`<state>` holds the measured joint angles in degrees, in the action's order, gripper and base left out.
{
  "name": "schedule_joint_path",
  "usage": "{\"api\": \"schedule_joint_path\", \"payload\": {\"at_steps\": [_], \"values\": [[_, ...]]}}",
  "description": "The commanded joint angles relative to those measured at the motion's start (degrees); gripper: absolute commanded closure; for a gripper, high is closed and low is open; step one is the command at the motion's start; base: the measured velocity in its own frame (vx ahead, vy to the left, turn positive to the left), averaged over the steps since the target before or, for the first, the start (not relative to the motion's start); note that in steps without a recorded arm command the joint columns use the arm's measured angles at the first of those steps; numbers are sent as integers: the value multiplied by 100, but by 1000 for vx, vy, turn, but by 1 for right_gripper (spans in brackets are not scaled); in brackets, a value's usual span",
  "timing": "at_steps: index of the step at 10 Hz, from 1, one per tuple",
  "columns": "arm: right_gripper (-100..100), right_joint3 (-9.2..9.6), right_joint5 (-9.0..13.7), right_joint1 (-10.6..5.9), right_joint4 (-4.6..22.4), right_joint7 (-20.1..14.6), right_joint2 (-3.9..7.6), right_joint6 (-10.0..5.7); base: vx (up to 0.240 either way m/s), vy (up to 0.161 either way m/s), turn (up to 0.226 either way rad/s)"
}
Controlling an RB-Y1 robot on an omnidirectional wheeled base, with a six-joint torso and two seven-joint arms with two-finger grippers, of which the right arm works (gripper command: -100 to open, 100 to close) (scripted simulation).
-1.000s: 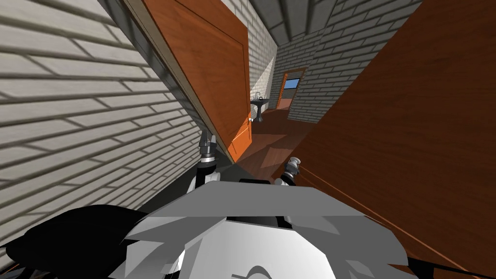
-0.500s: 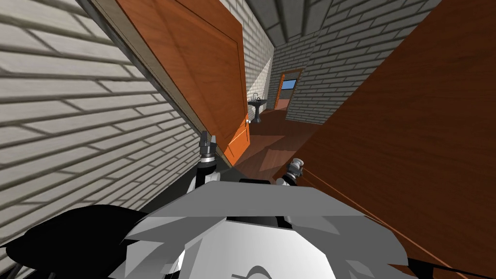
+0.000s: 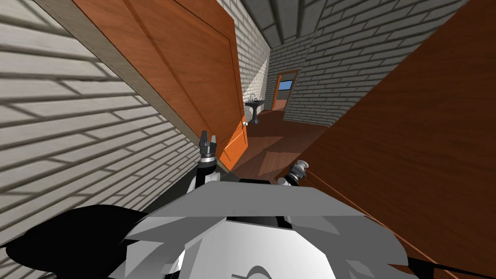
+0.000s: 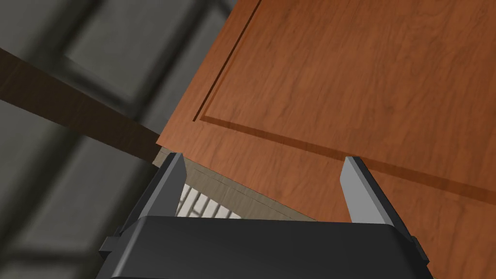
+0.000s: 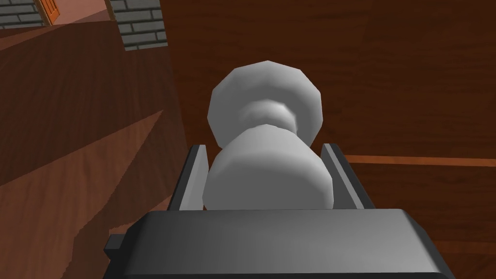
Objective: Push the door open
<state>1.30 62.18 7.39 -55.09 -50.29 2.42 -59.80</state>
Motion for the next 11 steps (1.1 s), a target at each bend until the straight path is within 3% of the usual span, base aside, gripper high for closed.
{"api": "schedule_joint_path", "payload": {"at_steps": [1,3,4,6,11], "values": [[100,-133,67,75,-39,1,33,-91,213,-27,-65],[100,-219,131,74,-38,22,4,-113,203,-20,-68],[100,-173,106,37,33,-26,11,-94,80,-22,-24],[100,-266,188,50,24,-5,65,-133,131,-43,-33],[100,-490,404,89,23,41,159,-229,161,-105,-38]]}}
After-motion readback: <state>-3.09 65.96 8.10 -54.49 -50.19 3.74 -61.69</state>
